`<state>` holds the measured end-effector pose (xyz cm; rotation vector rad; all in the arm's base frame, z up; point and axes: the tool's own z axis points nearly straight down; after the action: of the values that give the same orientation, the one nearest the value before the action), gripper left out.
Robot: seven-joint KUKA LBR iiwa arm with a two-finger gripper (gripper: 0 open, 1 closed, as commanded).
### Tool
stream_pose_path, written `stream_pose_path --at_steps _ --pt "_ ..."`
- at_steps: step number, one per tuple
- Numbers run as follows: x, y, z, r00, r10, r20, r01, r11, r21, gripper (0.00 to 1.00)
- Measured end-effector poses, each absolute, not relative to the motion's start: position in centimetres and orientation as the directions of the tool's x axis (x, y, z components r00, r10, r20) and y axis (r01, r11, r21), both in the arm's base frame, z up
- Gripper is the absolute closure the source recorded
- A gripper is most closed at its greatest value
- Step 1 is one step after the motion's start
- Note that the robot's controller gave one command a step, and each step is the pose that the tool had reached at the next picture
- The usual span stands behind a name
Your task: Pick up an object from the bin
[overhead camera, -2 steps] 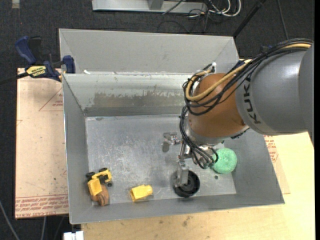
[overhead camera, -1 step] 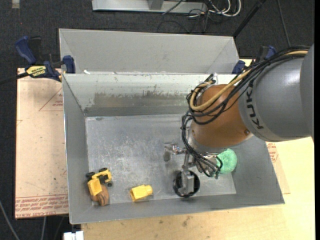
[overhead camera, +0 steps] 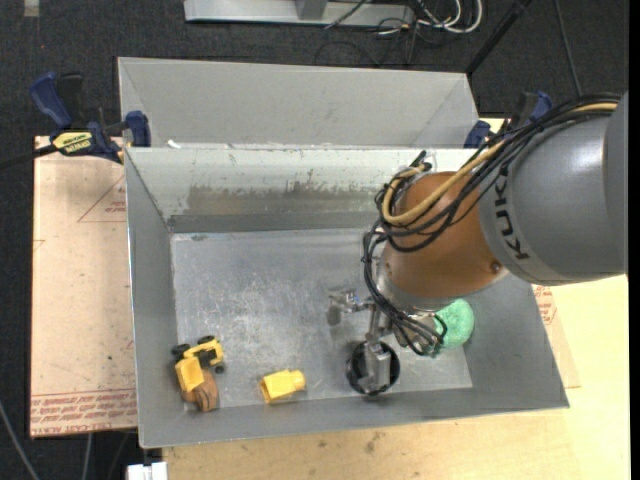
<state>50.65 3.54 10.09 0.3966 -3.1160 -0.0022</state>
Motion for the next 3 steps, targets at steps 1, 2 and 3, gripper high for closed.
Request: stream_pose_path --at_steps 1,2,3 --pt "54.4 5.04 10.3 -0.886 -0.464 -0.003 -0.464 0.886 0.001 1.0" --pt "54.4 5.02 10.29 -0.886 -0.464 -0.003 -0.464 0.886 0.001 0.0" --pt "54.39 5.02 10.29 -0.886 -0.463 -0.002 -0.463 0.886 0.002 1.0"
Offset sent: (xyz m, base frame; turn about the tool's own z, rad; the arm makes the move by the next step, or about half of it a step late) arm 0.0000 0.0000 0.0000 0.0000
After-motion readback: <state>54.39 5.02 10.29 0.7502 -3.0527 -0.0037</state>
